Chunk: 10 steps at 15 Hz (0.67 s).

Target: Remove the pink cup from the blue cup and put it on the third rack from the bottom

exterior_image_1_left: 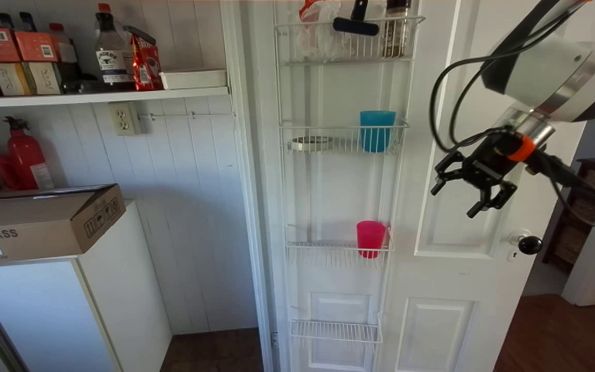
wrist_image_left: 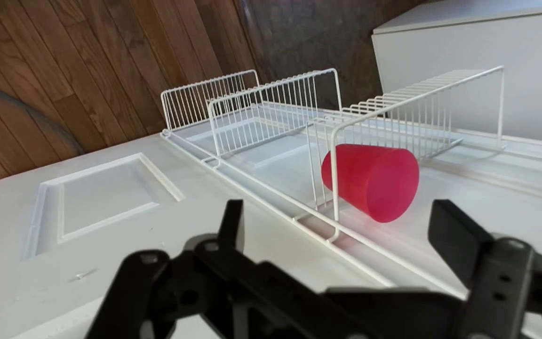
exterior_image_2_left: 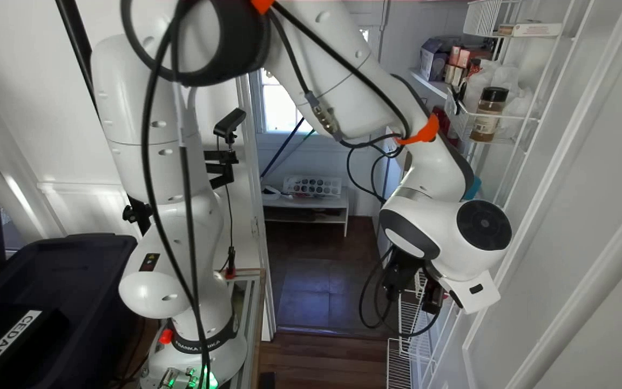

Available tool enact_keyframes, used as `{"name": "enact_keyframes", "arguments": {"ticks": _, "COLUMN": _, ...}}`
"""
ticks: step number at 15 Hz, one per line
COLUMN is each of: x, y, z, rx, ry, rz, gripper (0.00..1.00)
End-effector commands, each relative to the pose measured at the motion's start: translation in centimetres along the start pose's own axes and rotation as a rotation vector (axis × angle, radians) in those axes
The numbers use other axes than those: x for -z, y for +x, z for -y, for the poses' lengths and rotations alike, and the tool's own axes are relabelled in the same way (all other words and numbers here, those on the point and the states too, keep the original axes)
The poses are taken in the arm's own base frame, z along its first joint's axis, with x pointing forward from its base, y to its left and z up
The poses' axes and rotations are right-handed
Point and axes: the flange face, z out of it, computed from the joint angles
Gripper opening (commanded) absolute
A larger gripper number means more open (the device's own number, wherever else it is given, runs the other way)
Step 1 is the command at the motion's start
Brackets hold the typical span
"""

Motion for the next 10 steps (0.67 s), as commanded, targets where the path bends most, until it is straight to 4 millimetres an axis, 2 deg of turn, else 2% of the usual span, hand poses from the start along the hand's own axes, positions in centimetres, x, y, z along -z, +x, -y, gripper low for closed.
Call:
{"name": "enact_keyframes", "arguments": {"ticks": 1, "x": 5.0, "y": -2.2, "z": -1.2, "rx": -0.006, "ry": 0.009, "rz": 0.077, "gripper": 1.0}}
{"name": "enact_keyframes", "arguments": {"ticks": 8, "x": 12.5, "y": -3.9, "z": -0.4, "rx": 0.02, "ry": 0.065, "rz": 0.183, "gripper": 1.0}}
{"name": "enact_keyframes", "arguments": {"ticks": 9, "x": 10.5, "y": -2.6, "z": -0.6, "rx": 0.018, "ry": 0.068, "rz": 0.172, "gripper": 1.0}}
{"name": "enact_keyframes", "arguments": {"ticks": 10, "x": 11.2, "y": -2.7, "z": -0.4, "rx": 0.021, "ry": 0.074, "rz": 0.166, "gripper": 1.0}}
